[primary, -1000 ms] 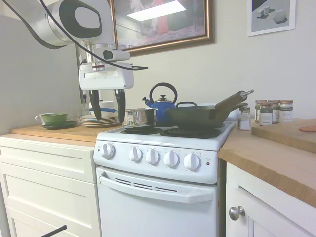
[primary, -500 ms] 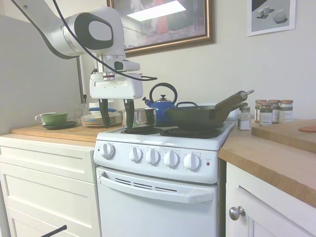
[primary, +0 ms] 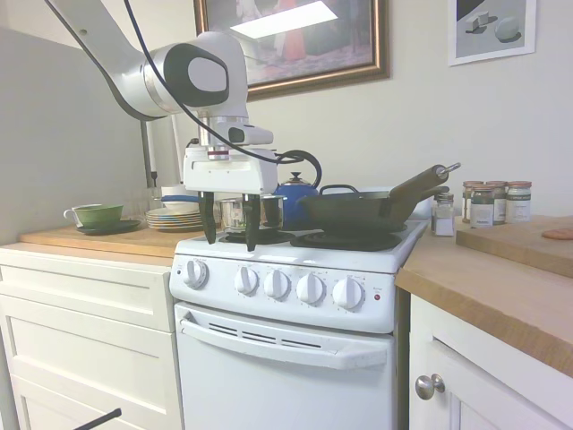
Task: Turn on the stove on the bottom left
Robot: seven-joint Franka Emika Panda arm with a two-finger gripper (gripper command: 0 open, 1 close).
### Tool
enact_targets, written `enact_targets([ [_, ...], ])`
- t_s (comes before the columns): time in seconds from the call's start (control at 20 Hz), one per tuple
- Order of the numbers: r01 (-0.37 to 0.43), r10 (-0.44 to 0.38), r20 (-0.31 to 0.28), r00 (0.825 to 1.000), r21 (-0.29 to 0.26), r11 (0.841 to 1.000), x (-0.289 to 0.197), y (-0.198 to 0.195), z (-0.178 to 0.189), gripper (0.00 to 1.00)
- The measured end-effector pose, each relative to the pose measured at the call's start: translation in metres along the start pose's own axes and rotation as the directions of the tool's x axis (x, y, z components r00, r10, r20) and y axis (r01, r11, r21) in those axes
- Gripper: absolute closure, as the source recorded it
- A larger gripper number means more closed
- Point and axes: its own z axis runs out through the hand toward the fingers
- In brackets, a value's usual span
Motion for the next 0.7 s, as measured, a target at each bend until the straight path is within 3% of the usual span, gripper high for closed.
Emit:
enact_targets([
  [0.7, 0.015, -0.015, 0.016, 1.0, -0.013, 1.0, 0.006, -0.007, 0.012, 1.0],
])
